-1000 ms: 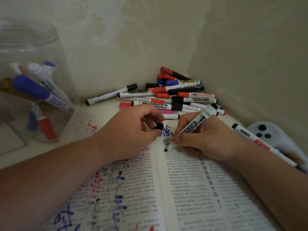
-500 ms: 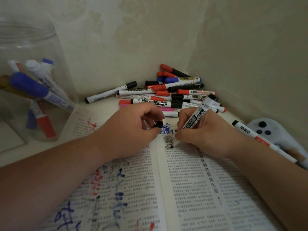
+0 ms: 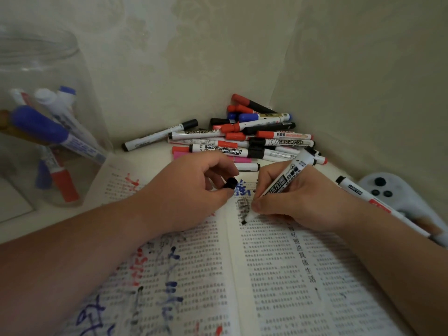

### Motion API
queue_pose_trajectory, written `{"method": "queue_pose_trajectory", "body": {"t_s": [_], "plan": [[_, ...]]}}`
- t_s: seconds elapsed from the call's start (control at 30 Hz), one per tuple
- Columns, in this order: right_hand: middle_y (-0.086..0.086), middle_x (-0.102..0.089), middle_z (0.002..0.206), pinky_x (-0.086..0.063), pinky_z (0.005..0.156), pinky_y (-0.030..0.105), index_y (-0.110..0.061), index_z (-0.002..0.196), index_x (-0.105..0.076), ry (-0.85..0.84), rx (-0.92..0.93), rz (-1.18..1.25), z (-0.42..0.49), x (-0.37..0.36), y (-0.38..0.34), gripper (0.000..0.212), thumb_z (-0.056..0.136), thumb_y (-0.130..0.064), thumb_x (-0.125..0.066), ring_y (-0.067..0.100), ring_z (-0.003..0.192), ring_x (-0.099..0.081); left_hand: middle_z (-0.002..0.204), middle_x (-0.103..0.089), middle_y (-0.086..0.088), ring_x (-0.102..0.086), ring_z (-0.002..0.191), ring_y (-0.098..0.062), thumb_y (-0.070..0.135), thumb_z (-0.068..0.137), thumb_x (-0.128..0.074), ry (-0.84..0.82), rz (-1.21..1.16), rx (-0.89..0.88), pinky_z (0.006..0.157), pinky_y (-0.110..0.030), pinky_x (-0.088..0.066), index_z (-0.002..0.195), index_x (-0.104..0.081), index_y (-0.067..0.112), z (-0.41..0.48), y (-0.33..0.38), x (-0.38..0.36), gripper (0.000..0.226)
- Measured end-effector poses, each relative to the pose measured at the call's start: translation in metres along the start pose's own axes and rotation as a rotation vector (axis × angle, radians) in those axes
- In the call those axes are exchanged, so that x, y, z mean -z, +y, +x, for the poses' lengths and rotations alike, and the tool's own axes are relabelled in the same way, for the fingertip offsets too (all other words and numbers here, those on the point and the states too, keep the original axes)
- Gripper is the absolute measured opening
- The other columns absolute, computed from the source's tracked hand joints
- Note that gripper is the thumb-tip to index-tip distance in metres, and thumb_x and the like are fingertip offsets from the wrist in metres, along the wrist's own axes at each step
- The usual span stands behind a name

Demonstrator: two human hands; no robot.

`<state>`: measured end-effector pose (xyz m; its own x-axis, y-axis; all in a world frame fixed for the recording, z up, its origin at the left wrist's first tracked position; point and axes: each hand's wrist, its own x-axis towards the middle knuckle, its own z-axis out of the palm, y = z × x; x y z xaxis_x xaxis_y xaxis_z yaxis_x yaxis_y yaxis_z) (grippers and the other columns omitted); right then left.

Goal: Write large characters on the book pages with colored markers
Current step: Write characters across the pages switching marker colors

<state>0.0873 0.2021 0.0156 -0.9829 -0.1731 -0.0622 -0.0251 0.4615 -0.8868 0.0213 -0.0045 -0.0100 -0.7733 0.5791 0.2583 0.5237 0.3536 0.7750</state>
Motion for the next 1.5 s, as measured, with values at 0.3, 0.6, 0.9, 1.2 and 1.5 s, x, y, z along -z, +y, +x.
{"method": "queue_pose_trajectory", "body": {"t_s": [0.3, 0.6, 0.9, 1.2, 1.5], "plan": [[0.01, -0.047, 0.054, -0.035, 0.047, 0.026, 0.003, 0.069, -0.056, 0.029, -0.01, -0.089, 0.005, 0.003, 0.0, 0.024, 0.069, -0.016, -0.07, 0.017, 0.047, -0.043, 0.094, -0.067, 0.029, -0.064, 0.086, 0.003, 0.023, 0.08, -0.082, -0.019, 0.024, -0.014, 0.075, -0.016, -0.052, 0.096, -0.064, 0.042, -0.001, 0.003, -0.001, 0.03], [0.006, -0.046, 0.051, -0.034, 0.05, 0.027, -0.01, 0.062, -0.054, 0.21, 0.056, 0.049, 0.01, 0.007, 0.007, 0.023, 0.073, -0.016, -0.073, 0.017, 0.044, -0.04, 0.097, -0.066, 0.033, -0.065, 0.091, 0.005, 0.025, 0.078, -0.085, -0.071, 0.003, 0.017, 0.077, -0.009, -0.049, 0.1, -0.063, 0.044, -0.004, 0.008, 0.001, 0.036], [-0.005, -0.05, 0.052, -0.036, 0.049, 0.016, -0.006, 0.07, -0.059, 0.18, 0.221, 0.151, 0.001, -0.003, -0.003, 0.017, 0.075, -0.014, -0.073, 0.004, 0.047, -0.045, 0.092, -0.073, 0.026, -0.066, 0.098, 0.0, 0.03, 0.075, -0.086, -0.199, -0.025, 0.045, 0.097, -0.036, -0.051, 0.116, -0.057, 0.044, -0.007, 0.021, 0.004, 0.052], [0.001, -0.071, 0.069, -0.052, 0.056, 0.037, -0.019, 0.086, -0.068, 0.182, 0.159, -0.157, -0.005, -0.006, -0.017, 0.016, 0.082, -0.026, -0.083, 0.019, 0.06, -0.065, 0.093, -0.071, 0.031, -0.064, 0.098, 0.01, 0.027, 0.074, -0.088, -0.192, -0.012, 0.059, 0.094, -0.023, -0.048, 0.117, -0.048, 0.054, -0.007, 0.024, 0.004, 0.065], [0.005, -0.067, 0.074, -0.052, 0.061, 0.019, -0.026, 0.139, -0.039, 0.501, 0.489, -0.015, -0.005, -0.013, -0.014, 0.079, 0.075, -0.023, -0.086, 0.011, 0.059, -0.067, 0.094, -0.072, 0.029, -0.066, 0.095, 0.003, 0.027, 0.077, -0.085, -0.218, -0.012, 0.053, 0.095, -0.032, -0.052, 0.113, -0.051, 0.052, -0.007, 0.026, 0.004, 0.055]]}}
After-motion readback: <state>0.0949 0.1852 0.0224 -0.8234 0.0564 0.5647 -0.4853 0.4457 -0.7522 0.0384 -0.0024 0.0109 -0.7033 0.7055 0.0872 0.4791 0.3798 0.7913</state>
